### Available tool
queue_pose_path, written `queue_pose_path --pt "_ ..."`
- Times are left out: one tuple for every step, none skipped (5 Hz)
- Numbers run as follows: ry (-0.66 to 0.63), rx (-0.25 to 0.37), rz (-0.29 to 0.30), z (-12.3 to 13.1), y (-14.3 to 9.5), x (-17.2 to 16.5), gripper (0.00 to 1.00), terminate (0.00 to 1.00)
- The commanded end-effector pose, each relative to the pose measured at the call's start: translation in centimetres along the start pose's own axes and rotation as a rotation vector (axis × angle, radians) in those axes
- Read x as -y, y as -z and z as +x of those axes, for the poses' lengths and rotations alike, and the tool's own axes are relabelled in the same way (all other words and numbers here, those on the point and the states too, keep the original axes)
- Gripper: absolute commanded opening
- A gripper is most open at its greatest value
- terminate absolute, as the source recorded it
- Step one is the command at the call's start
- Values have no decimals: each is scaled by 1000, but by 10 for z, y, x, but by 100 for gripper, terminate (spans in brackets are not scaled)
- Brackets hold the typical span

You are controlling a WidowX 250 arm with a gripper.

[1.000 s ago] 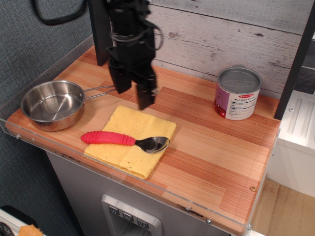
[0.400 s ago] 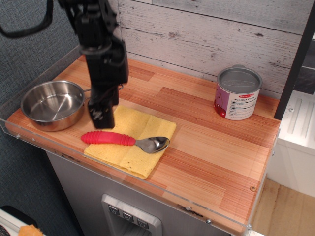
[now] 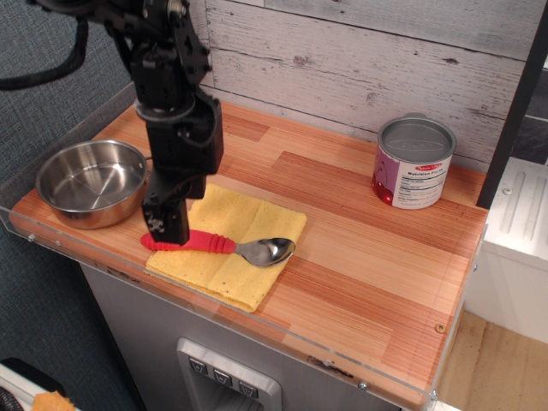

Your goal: Move the spoon to the left of the can.

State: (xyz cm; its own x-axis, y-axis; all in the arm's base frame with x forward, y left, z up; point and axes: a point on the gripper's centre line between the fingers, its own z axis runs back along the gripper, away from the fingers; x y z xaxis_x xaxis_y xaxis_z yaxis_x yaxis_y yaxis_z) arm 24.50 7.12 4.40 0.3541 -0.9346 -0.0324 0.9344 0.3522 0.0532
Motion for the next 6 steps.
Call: queue_pose_path --pt "37 25 56 -1 -5 -12 100 0" --pt "32 30 74 1 -1 -11 100 0" --pt "40 21 76 5 5 -11 100 0" --pt "39 16 74 7 12 -13 100 0" --pt "33 9 71 9 17 -14 100 0" --pt "30 3 66 9 22 -13 100 0"
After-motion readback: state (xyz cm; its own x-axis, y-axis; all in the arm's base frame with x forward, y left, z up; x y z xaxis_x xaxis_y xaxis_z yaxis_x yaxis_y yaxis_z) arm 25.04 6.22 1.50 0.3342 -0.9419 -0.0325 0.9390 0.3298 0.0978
